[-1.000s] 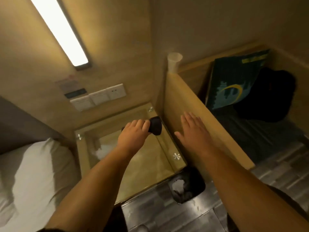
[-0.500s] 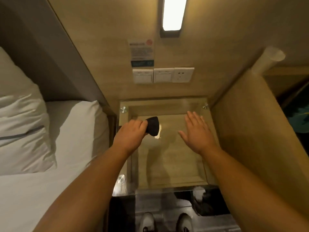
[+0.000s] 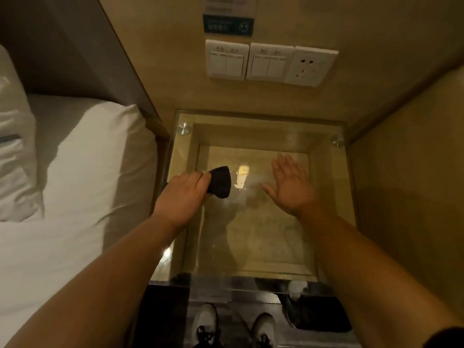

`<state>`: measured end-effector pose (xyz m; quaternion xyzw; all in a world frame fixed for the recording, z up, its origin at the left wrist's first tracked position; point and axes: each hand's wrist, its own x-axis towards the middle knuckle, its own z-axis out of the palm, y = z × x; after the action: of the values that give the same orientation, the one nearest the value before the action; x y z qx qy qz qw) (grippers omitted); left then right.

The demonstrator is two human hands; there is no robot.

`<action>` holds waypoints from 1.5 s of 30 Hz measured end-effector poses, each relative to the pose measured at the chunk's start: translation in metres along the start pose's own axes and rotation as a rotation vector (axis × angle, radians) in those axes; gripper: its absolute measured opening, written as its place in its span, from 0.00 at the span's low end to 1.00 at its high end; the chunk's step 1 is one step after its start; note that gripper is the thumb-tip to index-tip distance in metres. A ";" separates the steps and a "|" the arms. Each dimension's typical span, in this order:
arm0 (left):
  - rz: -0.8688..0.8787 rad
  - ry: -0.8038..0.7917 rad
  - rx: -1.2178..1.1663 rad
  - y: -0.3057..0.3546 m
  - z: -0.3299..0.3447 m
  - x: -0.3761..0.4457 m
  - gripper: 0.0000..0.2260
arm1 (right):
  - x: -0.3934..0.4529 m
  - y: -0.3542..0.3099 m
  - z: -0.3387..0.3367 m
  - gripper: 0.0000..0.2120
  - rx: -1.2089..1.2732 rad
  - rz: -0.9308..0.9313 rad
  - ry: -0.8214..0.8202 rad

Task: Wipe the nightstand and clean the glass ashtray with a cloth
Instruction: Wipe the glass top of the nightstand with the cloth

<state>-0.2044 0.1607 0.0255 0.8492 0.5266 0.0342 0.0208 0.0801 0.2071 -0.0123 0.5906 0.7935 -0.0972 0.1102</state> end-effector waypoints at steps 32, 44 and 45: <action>-0.172 0.032 -0.065 -0.129 0.071 0.163 0.22 | 0.001 0.008 0.037 0.36 0.068 0.034 0.100; -0.167 -0.009 -0.226 -0.113 0.065 0.130 0.20 | 0.001 0.010 0.038 0.36 0.081 0.025 0.114; -0.168 -0.015 -0.233 -0.106 0.064 0.117 0.20 | 0.001 0.011 0.039 0.36 0.080 0.029 0.113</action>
<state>-0.2422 0.3126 -0.0411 0.7941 0.5883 0.0869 0.1258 0.0928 0.2001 -0.0498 0.6107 0.7851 -0.0935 0.0428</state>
